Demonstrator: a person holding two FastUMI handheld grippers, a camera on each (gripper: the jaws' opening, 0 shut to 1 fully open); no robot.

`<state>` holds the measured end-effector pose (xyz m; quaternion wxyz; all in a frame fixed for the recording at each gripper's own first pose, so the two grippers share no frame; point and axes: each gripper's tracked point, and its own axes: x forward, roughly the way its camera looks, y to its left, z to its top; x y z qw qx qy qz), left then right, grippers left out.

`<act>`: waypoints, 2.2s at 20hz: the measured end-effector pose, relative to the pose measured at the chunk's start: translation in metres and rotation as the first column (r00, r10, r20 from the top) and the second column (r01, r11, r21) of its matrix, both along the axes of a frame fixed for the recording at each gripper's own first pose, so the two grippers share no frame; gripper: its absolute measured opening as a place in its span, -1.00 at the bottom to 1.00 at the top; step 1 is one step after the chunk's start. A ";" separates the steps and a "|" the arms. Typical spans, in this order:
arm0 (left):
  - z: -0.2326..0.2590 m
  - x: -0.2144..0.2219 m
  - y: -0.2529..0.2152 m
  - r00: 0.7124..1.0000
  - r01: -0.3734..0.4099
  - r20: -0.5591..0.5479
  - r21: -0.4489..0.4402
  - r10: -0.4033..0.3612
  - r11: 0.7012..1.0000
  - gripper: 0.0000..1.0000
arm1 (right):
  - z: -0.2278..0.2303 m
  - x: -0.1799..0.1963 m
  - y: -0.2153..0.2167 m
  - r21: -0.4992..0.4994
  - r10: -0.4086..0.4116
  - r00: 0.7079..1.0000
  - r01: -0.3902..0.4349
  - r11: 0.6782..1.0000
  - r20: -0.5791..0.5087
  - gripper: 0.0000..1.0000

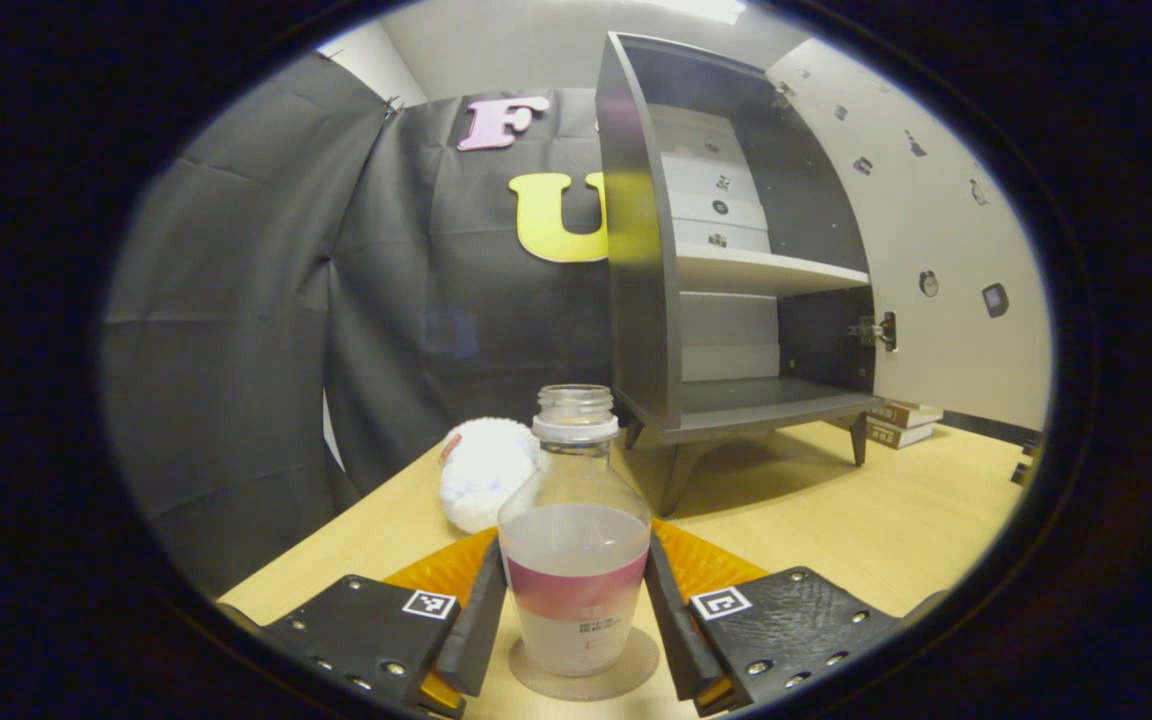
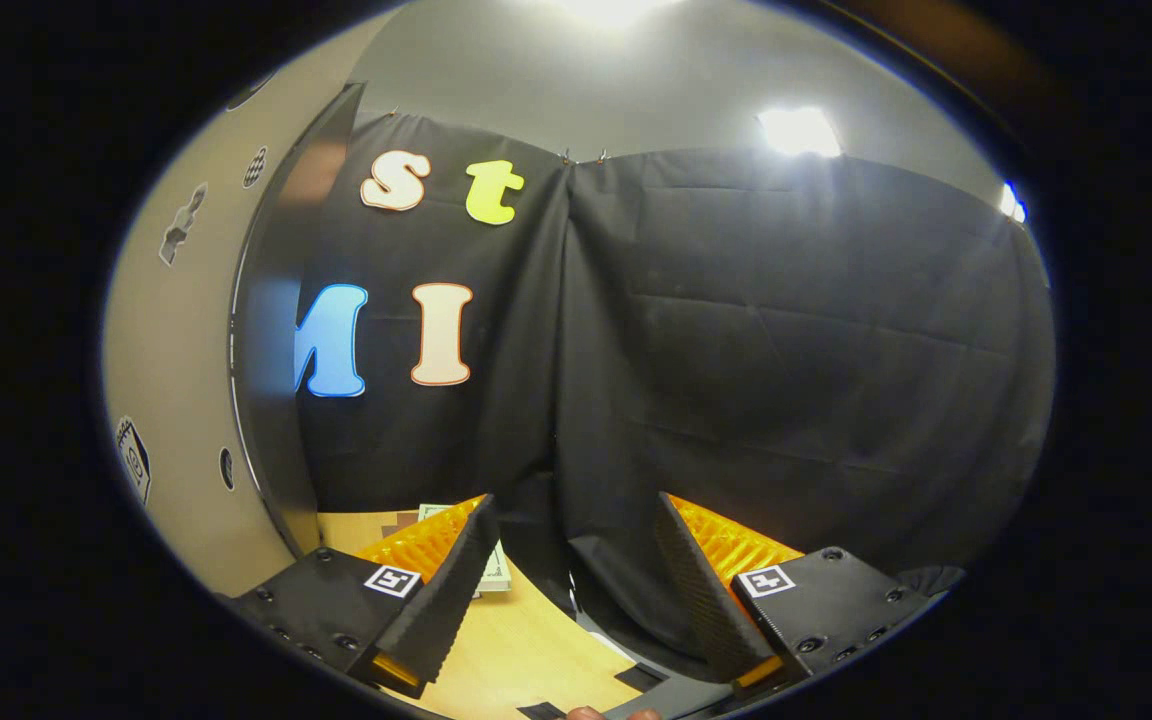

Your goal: Open the cabinet door with the right hand, grasp the bottle in the cabinet with the left hand and place it on the coaster, then close the cabinet door with the right hand.

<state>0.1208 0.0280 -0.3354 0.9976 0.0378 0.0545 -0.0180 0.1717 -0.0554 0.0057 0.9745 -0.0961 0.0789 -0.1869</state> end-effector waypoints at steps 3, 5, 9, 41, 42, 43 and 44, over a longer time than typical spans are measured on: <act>-0.002 -0.008 -0.002 1.000 -0.005 0.006 -0.004 0.005 1.000 0.40 | 0.004 -0.004 0.001 -0.052 0.001 1.000 -0.001 0.999 0.005 0.94; -0.006 -0.009 -0.003 1.000 -0.005 -0.010 -0.004 0.005 1.000 0.38 | 0.002 -0.009 -0.005 -0.019 -0.023 1.000 0.023 1.000 0.001 0.94; -0.006 -0.006 -0.007 0.999 0.013 -0.045 -0.011 -0.013 1.000 0.47 | 0.009 -0.018 -0.011 -0.045 -0.022 1.000 0.022 0.999 0.015 0.96; 0.285 -0.109 -0.105 0.986 -0.158 0.047 -0.032 0.159 0.987 0.73 | 0.004 -0.025 0.005 0.063 0.334 0.935 -0.343 0.937 0.120 0.94; 0.291 -0.115 -0.114 0.986 -0.163 0.029 -0.053 0.165 0.985 0.70 | 0.007 -0.022 0.013 0.081 0.376 0.918 -0.388 0.918 0.125 0.94; 0.297 -0.122 -0.123 0.985 -0.168 0.016 -0.062 0.170 0.984 0.70 | 0.010 -0.021 0.020 0.103 0.412 0.902 -0.426 0.899 0.131 0.96; 0.298 -0.129 -0.127 0.982 -0.188 -0.014 -0.057 0.188 0.980 0.73 | 0.013 -0.020 0.024 0.119 0.441 0.887 -0.457 0.882 0.139 0.94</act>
